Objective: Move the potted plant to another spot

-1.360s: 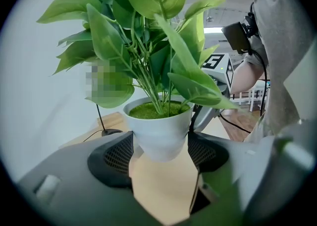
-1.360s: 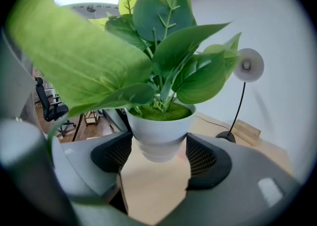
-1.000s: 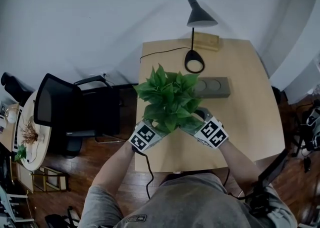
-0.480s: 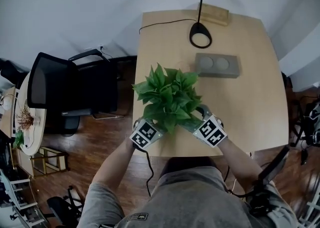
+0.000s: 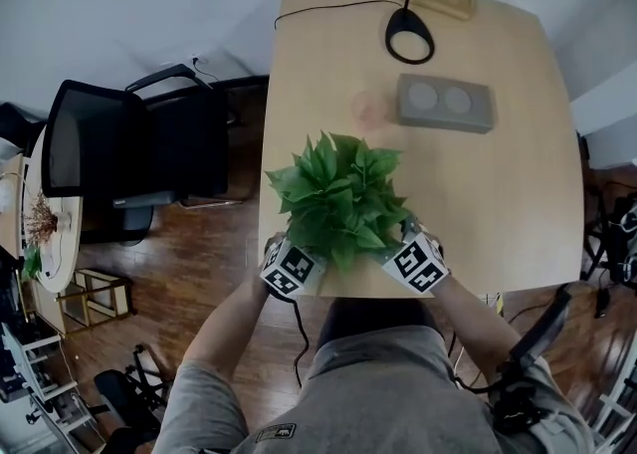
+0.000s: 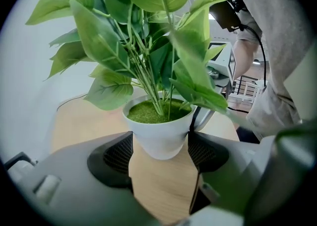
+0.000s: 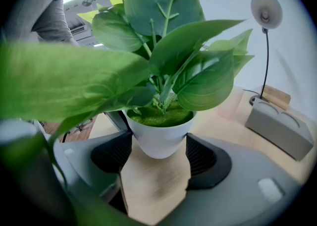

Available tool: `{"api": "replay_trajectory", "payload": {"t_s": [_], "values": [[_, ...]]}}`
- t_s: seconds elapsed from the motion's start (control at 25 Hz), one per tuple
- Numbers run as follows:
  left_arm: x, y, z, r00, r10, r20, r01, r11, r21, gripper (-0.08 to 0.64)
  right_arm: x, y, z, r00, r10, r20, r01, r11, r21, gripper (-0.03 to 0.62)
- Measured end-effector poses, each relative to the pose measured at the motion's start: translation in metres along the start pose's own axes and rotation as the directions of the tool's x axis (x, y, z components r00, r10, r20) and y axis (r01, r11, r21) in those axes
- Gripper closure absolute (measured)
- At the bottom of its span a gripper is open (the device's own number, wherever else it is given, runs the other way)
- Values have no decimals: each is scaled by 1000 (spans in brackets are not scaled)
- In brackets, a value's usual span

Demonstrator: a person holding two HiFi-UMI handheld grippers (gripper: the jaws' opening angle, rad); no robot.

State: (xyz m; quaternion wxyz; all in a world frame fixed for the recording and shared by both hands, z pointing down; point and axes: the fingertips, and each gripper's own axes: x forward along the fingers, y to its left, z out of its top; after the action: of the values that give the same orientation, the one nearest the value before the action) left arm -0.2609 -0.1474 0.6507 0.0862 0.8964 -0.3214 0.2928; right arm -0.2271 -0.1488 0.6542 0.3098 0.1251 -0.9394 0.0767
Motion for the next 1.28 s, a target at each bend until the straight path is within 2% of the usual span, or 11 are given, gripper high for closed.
{"api": "replay_trajectory", "payload": {"t_s": [0.24, 0.64, 0.96, 1.16, 1.28], "values": [[-12, -13, -24, 999, 40, 5, -40, 998, 37, 216, 5, 25, -9, 1000, -21, -5, 21, 999, -36, 242], [-5, -9, -25, 998, 56, 33, -58, 996, 62, 216, 6, 17, -11, 998, -60, -15, 59, 996, -64, 242], [-4, -8, -25, 998, 51, 26, -53, 995, 82, 215, 7, 16, -12, 997, -77, -23, 75, 995, -69, 242], [-6, -8, -27, 997, 66, 36, -69, 994, 82, 215, 6, 17, -12, 996, -87, -17, 85, 992, -88, 242], [-12, -6, -30, 995, 88, 42, -90, 994, 57, 217, 2, 16, -14, 995, -98, -15, 96, 992, -81, 241]]}}
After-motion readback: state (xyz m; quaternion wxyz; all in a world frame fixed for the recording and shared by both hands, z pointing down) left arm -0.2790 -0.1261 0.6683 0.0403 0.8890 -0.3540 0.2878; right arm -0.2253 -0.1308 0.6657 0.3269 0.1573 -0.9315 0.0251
